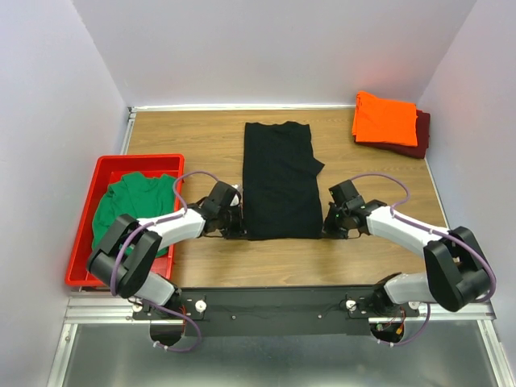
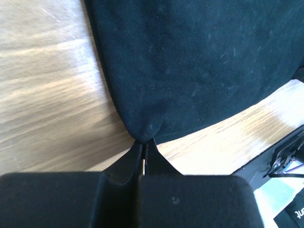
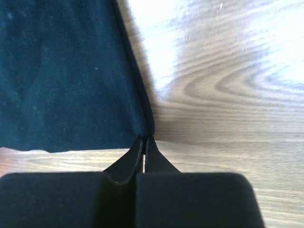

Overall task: Fold and stack the t-shirts
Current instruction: Fold the tshirt

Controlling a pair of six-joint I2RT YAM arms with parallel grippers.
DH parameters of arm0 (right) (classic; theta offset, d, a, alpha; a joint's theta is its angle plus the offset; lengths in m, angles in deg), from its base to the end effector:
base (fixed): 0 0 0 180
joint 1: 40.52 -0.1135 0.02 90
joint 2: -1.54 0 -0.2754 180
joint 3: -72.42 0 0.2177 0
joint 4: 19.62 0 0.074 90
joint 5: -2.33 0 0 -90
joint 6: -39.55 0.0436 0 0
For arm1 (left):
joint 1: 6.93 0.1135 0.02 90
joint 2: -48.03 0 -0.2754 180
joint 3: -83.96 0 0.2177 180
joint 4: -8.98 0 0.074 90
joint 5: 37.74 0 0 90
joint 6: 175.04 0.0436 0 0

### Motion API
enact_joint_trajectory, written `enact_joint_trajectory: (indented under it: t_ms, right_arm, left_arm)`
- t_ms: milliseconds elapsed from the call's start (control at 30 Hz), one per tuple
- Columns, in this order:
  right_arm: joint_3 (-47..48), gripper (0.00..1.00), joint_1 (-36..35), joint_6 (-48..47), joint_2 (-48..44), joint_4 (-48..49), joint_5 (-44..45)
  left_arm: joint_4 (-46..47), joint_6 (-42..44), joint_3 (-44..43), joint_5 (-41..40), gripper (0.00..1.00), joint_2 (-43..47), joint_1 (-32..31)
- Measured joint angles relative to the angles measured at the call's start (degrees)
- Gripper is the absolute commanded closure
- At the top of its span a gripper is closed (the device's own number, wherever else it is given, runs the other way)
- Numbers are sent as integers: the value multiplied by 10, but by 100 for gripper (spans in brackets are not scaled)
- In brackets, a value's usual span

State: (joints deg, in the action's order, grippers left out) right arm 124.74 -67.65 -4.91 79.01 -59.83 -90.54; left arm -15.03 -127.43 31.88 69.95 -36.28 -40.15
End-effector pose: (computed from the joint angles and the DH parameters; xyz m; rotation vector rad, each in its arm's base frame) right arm 0.1826 0.0960 0.1830 0.4319 2.7609 0.4180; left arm 0.1944 -0.1431 0.1754 -0.0900 2.7387 -0.8457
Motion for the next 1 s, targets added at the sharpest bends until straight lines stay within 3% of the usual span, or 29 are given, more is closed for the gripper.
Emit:
enact_joint_trajectory:
  t_ms: [200, 533, 767, 1000]
  right_arm:
    - [-37, 100, 0, 1, -52, 3, -15]
    - [-91, 100, 0, 16, -228, -36, -58]
    - [-91, 100, 0, 23, -340, -90, -81]
    - [-46, 100, 0, 24, -385, -145, -88]
  left_arm:
    - [-17, -5, 14, -3, 100, 24, -19]
    - [-56, -45, 71, -21, 100, 169, -65]
    - [-83, -90, 98, -31, 100, 256, -103]
    - [-127, -113, 79, -43, 100, 311, -116]
